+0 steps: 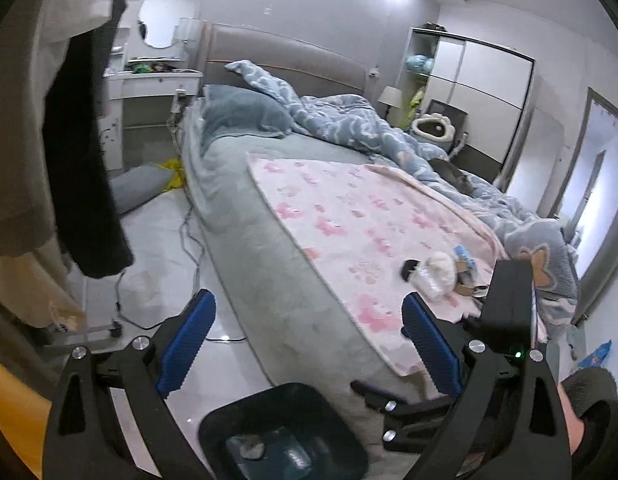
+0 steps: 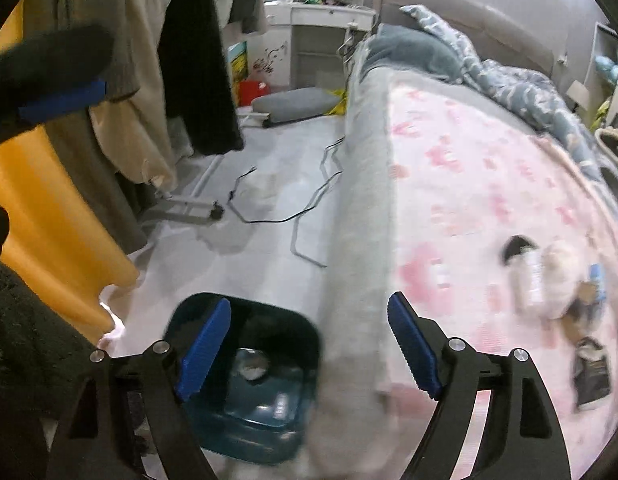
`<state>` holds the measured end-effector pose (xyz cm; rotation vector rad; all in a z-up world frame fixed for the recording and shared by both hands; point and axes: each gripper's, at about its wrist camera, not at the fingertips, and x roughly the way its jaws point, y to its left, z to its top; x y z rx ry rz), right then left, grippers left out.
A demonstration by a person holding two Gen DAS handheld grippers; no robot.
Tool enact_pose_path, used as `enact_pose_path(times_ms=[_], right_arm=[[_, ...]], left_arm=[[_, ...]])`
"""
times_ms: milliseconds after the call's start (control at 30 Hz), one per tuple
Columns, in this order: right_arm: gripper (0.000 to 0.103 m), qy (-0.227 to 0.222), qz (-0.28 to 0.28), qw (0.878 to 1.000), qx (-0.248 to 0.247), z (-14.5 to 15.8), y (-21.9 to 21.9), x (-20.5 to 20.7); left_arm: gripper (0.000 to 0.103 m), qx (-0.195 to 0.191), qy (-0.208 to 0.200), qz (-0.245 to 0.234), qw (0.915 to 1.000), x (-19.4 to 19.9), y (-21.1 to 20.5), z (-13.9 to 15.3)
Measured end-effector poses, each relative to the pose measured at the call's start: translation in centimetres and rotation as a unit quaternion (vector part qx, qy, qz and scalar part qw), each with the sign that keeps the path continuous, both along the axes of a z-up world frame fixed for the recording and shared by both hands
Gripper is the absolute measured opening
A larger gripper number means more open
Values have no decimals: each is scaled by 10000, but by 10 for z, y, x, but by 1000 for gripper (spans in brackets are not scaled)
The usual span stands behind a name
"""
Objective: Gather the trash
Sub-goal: 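Move both open tools back toward the remaining items on the blanket, then grasp the black Face tissue pack with the right tool while the left tool grasps another tissue ball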
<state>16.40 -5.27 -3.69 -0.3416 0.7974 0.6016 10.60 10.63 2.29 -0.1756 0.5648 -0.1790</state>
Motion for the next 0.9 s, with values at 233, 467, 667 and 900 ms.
enact_pose_path(times_ms=[233, 467, 667, 900], right_arm=[[86, -145, -266, 9995, -12, 19, -62, 27], [86, -185, -724, 9968, 291, 22, -120, 48], [86, -362, -995, 9943, 103, 13, -153, 57], [86, -376, -1313, 9906, 12, -2, -190, 69]], left_arm=[[96, 35, -106, -357, 9993, 11, -40, 5], [96, 91, 99, -600, 9981, 31, -72, -8], [96, 191, 176, -812, 9964, 51, -102, -15], [97, 357, 282, -878, 9951, 66, -131, -27]])
